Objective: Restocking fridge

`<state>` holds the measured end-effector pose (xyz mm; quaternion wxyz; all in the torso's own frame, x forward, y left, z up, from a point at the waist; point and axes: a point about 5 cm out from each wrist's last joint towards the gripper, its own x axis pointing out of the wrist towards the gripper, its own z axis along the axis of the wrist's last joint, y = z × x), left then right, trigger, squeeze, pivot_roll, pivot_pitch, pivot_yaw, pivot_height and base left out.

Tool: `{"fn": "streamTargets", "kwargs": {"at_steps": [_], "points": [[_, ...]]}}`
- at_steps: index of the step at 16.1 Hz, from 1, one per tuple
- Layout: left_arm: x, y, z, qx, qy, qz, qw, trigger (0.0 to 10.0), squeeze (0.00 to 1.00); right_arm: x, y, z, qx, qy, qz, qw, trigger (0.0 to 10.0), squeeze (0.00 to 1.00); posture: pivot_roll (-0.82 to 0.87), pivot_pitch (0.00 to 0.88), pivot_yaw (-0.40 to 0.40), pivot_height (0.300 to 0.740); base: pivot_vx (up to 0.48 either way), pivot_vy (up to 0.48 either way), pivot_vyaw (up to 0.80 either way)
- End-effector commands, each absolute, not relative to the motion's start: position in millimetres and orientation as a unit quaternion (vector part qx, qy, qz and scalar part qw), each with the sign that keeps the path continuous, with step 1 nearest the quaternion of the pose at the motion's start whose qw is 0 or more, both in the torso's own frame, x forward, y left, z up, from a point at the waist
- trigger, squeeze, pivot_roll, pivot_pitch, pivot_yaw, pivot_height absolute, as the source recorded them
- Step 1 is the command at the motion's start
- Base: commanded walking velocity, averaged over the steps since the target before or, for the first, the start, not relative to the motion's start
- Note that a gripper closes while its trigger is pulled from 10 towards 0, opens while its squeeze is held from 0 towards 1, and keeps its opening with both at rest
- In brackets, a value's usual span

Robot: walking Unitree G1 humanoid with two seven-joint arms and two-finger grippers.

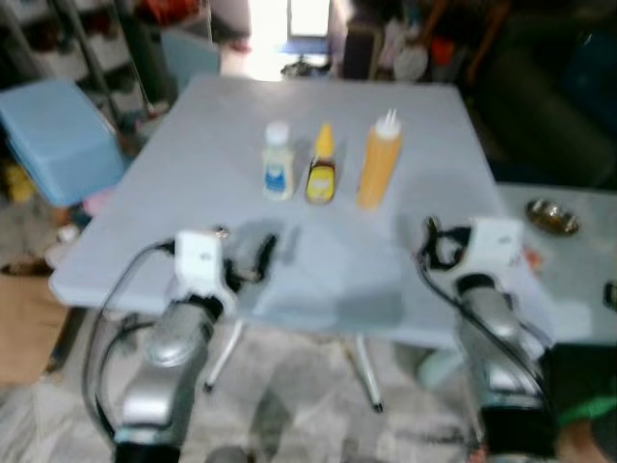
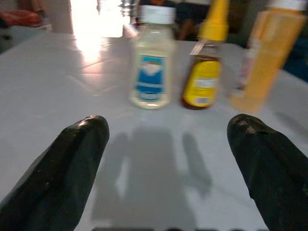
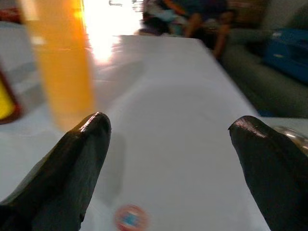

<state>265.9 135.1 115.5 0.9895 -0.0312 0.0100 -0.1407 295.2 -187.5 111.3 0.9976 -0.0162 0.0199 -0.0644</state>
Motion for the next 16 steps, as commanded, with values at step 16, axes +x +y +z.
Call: {"fn": "streamTargets", "kwargs": {"at_steps": [16], "points": [[261.8,132.4,116.5,-0.048,0.009,-0.136,0.989,10.0,0.00,311.1,-170.6,138.7,-0.073,-0.048,-0.014,0.996,10.0,0.00,0.02,0.034,-0.021,0.740,0.158,0.000,-0.06]]}}
